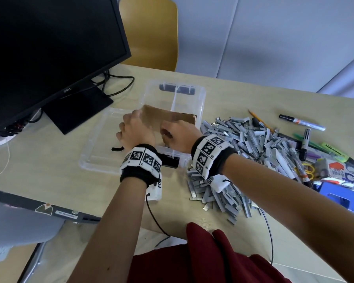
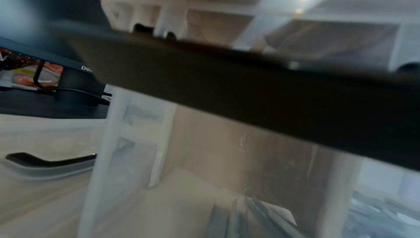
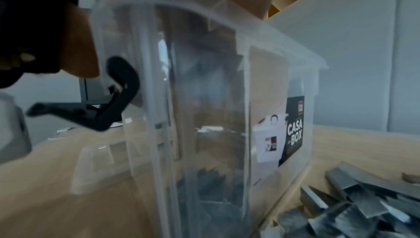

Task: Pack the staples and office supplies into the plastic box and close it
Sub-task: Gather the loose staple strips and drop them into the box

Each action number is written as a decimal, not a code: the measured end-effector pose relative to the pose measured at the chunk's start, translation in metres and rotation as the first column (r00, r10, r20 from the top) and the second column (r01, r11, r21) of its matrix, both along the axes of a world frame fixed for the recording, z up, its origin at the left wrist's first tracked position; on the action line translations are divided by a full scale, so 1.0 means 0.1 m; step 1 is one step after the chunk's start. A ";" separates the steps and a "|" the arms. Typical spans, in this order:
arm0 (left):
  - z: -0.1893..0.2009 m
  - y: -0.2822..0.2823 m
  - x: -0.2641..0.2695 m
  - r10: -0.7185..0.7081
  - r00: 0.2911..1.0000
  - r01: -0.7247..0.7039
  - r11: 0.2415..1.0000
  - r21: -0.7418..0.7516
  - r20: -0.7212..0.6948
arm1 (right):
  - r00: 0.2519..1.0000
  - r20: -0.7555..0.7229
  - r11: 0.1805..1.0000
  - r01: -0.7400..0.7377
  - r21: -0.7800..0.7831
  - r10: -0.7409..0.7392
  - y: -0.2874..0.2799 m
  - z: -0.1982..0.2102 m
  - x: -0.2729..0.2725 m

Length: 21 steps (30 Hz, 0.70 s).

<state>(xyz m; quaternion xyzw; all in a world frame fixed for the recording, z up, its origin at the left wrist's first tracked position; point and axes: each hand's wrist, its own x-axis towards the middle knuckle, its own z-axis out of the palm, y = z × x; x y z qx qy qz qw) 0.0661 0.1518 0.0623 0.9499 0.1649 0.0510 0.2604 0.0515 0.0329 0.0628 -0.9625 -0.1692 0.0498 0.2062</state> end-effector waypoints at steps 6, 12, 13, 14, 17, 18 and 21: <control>-0.03 -0.04 0.12 -0.025 0.999 0.025 1.000 0.014 0.032 | 0.990 0.076 0.922 0.078 0.380 -0.115 -0.14 0.01 0.02; -0.01 -0.12 0.18 -0.091 0.991 0.084 0.994 0.076 0.098 | 0.808 0.134 0.720 0.419 0.554 -0.574 -0.66 -0.14 -0.20; 0.01 -0.17 0.15 -0.130 0.981 0.121 0.990 0.073 0.142 | 0.838 0.118 0.772 0.424 0.473 -0.533 -0.71 -0.18 -0.27; 0.00 -0.24 0.10 -0.188 0.963 0.181 0.982 0.053 0.194 | 0.887 0.058 0.834 0.406 0.373 -0.458 -0.74 -0.25 -0.33; -0.05 -0.50 -0.08 -0.456 0.826 0.490 0.871 -0.024 0.332 | 0.949 -0.242 0.977 0.211 0.007 -0.203 -0.74 -0.40 -0.52; -0.07 -0.58 -0.13 -0.528 0.784 0.559 0.829 -0.002 0.326 | 0.940 -0.287 0.982 0.165 -0.086 -0.183 -0.72 -0.46 -0.56; -0.12 -0.69 -0.13 -0.608 0.760 0.603 0.792 0.101 0.230 | 0.939 -0.267 0.954 0.149 -0.260 -0.219 -0.66 -0.57 -0.63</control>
